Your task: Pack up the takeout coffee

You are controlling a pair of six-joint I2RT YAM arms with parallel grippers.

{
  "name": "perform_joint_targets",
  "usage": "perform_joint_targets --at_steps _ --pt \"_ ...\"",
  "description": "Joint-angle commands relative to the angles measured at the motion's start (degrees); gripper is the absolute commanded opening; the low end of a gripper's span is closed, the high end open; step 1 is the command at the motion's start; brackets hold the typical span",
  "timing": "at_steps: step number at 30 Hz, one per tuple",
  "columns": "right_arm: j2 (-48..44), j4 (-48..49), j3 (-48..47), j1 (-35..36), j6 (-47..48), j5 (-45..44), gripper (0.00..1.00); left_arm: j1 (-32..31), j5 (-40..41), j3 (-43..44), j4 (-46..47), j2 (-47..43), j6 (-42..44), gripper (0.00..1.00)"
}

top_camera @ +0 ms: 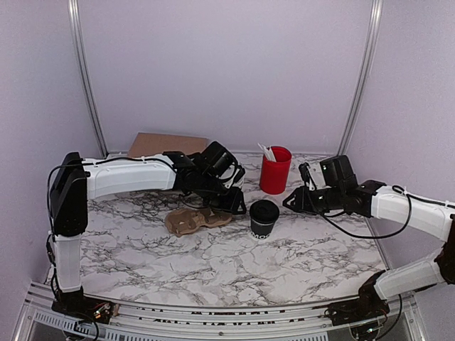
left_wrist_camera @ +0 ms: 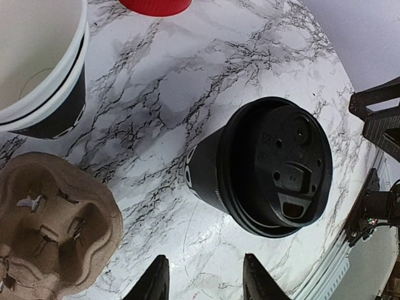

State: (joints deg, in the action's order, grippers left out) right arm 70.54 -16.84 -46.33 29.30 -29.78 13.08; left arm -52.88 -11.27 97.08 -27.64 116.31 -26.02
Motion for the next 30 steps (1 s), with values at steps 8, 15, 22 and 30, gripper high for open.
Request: perform_joint_targets --at_steps 8,15,22,30 --pt "0.74 1.02 2.23 -2.16 -1.00 6.57 0.28 -0.38 -3.02 -0.94 5.90 0.15 -3.14 0.41" --pt "1.36 2.10 2.12 -2.23 -1.95 7.16 0.28 -0.37 -2.77 -0.08 5.90 1.65 -3.17 0.41" --pt "2.73 2.64 1.94 -2.16 -2.80 7.78 0.27 -0.38 -2.96 1.02 6.01 3.20 -3.14 0.41" --pt "3.59 3.46 1.77 -2.23 -3.33 7.79 0.27 -0.38 -3.27 1.45 6.02 4.08 -2.99 0.41"
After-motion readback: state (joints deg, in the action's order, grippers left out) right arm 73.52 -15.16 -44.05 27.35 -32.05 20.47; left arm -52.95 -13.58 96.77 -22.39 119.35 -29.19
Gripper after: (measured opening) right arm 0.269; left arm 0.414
